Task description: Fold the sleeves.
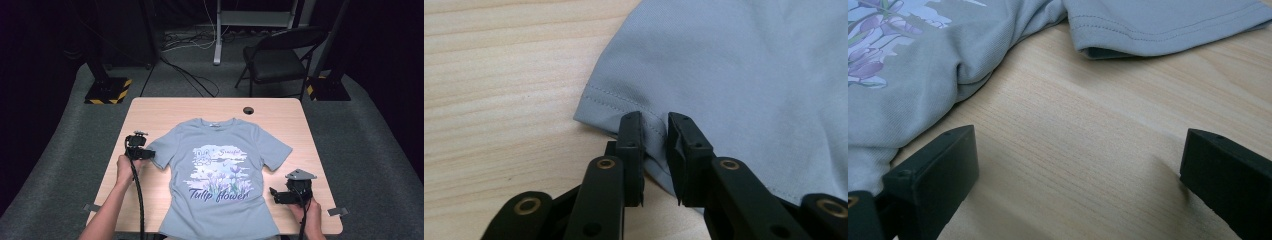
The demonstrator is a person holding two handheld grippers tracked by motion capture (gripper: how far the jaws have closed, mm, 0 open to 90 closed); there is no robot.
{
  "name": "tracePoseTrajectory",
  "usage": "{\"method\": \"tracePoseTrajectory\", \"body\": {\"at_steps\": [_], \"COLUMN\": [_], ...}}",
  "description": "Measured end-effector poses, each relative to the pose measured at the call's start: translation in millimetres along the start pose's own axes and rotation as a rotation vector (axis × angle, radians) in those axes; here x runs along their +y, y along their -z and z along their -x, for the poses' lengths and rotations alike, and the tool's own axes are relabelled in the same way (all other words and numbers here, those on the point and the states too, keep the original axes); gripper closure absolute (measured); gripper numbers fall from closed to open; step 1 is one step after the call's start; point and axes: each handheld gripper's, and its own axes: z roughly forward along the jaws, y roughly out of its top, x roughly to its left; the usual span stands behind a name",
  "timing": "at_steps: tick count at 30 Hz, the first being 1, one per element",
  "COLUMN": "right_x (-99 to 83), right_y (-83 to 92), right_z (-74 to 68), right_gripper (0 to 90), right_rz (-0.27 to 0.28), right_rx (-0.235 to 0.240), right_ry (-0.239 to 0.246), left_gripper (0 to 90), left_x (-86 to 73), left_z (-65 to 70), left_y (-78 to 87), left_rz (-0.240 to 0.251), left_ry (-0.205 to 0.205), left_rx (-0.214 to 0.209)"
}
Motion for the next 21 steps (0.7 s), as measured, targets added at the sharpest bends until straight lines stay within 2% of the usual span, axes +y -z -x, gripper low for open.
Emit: {"method": "tracePoseTrajectory", "body": {"at_steps": [3,8,10,12,15,21], "right_x": [0.0,0.0,0.0,0.0,0.0,0.0], "right_y": [0.0,0.0,-0.1,-0.1,-0.1,-0.2], "right_z": [0.1,0.3,0.2,0.2,0.3,0.3], "right_gripper": [1.3,1.3,1.3,1.3,1.3,1.3], "right_rz": [0.0,-0.001,-0.001,-0.001,-0.001,-0.001], "right_rx": [0.001,0.001,0.001,0.001,0.002,0.005], "right_ry": [0.0,0.0,-0.001,-0.001,-0.001,0.0], "left_gripper": [80.5,82.6,83.2,83.8,84.1,84.1], "left_x": [-0.6,1.9,4.3,6.9,12.3,23.3], "left_z": [-0.9,-2.9,-1.4,0.8,7.3,17.6], "left_y": [0.7,7.1,10.0,12.6,15.5,18.5], "left_rz": [0.013,0.052,0.061,0.063,0.066,0.075], "left_ry": [0.017,0.033,0.025,0.018,-0.011,-0.036], "left_rx": [-0.021,-0.085,-0.088,-0.109,-0.124,-0.14]}}
